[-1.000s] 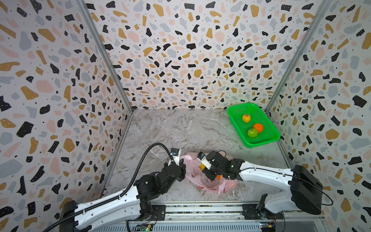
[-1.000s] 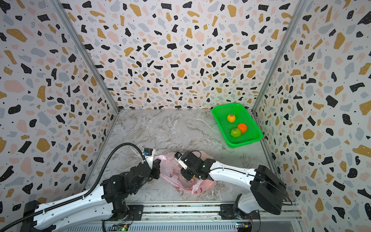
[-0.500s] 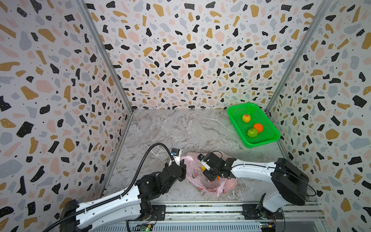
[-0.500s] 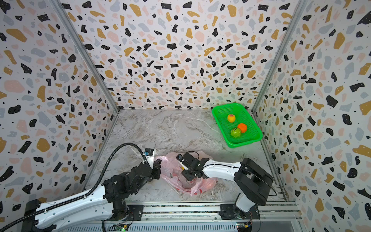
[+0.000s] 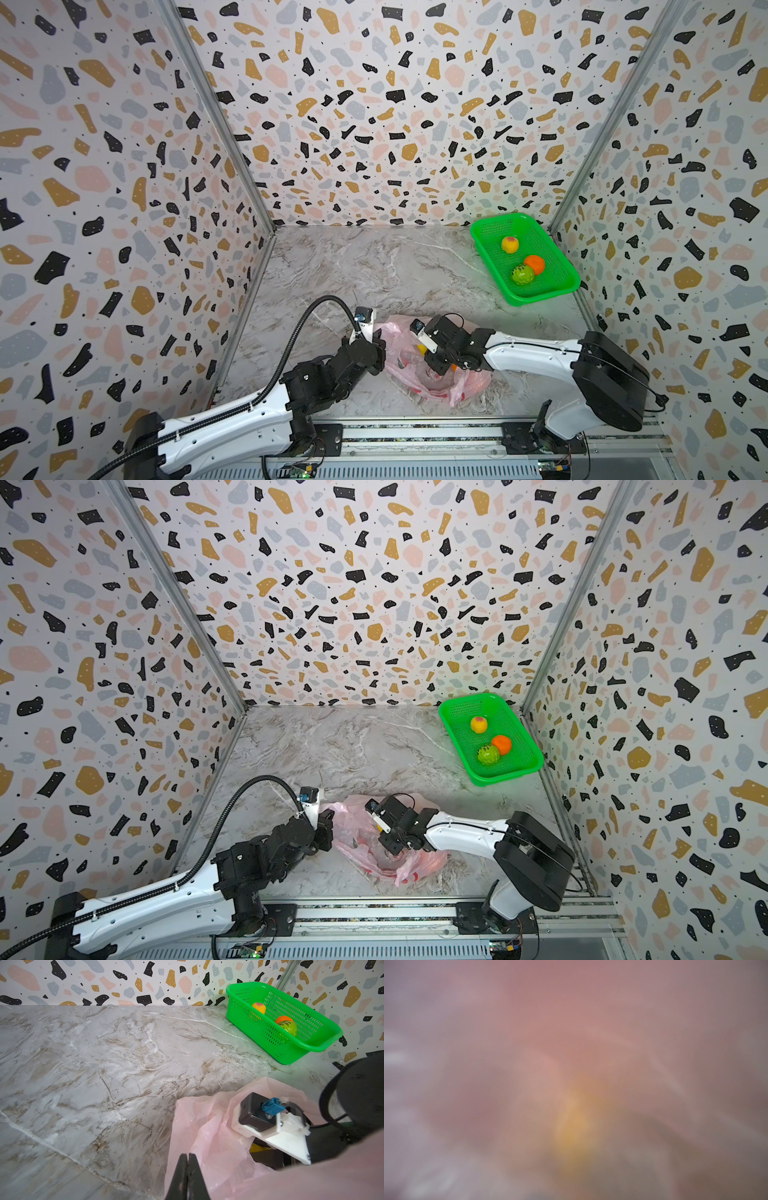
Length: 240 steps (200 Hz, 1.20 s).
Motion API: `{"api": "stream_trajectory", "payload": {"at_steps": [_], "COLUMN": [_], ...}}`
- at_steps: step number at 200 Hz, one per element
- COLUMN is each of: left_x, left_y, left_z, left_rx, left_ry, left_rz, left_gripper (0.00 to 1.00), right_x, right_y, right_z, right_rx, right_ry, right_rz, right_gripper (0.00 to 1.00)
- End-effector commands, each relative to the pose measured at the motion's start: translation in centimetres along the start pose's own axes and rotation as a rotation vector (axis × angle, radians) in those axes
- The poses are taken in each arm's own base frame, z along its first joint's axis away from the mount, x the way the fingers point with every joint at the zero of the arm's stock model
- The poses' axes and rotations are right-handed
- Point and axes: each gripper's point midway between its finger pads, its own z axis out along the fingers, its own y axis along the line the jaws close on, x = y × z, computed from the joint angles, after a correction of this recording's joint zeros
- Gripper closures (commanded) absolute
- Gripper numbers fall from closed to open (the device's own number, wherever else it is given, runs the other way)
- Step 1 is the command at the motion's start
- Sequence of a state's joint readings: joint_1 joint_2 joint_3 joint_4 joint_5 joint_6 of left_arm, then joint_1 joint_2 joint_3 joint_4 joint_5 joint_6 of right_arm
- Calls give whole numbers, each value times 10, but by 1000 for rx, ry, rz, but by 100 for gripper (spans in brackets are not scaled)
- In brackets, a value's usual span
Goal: Untie the knot of the plastic bag and take out the fruit
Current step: Pick up the fruit from the plastic bag.
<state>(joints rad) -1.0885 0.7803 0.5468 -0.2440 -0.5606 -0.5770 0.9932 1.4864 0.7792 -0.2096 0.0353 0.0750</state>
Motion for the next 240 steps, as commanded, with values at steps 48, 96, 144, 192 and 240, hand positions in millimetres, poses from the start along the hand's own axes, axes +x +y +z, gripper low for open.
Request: {"api": "stream_trajectory", "payload": {"at_steps": [48,96,144,192,240], "left_x": [-19,-23,-16,-24,-23], "left_y": [1,10,9,12,16], "left_z": [-4,-7,-2,-4,-5], "left_rx": [-15,-52,-60,-86,-101], "left_ry": [-75,-100,-78,-100,-100], "left_rz": [-47,-52,-45,-49,-54], "left_gripper": [100,100,100,100,100], "right_x": [-9,-11,-27,-32,-57], "right_y": [25,37,53,64,64], "right_z": [-41,-59,-90,-106,-145], "right_rx": [-115,-161,-232,-257,-256], "right_ry": [-91,-131,-222,-231,-350], "right_rz": [-117,-182,-237,-299,-281], "right_gripper": [94,94,92,92,92]}}
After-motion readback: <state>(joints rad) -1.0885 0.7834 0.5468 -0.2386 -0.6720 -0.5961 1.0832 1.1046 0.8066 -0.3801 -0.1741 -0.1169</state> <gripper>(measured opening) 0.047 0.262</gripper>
